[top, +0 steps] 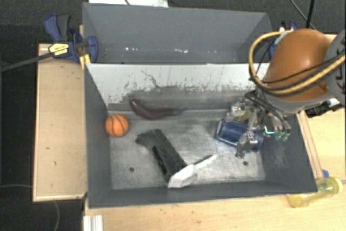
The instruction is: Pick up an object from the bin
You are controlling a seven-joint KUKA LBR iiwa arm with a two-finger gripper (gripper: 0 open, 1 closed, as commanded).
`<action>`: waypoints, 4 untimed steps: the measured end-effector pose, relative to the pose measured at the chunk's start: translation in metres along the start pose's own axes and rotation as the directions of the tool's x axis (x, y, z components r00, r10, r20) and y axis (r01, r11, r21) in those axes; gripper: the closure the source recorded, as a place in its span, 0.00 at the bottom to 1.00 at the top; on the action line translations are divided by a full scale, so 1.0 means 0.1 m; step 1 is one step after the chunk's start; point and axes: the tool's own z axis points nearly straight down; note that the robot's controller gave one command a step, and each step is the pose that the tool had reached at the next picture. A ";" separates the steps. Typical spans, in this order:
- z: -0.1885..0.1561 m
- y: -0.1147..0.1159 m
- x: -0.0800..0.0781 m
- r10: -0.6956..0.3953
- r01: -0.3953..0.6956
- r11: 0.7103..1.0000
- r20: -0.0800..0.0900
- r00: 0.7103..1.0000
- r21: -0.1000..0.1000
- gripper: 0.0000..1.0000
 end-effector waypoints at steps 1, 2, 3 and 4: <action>-0.04 0.00 -0.02 -0.001 0.001 1.000 0.008 1.000 0.001 0.00; 0.34 -0.02 -0.18 -0.055 0.055 0.998 0.018 0.998 0.002 0.00; 1.03 -0.09 -0.38 -0.083 0.083 0.997 0.013 0.996 0.002 0.00; 1.25 -0.24 -0.31 0.054 -0.054 0.999 0.016 0.998 -0.004 0.00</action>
Offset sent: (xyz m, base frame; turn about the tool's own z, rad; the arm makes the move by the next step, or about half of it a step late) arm 0.0439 -0.0054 -0.1283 -0.1483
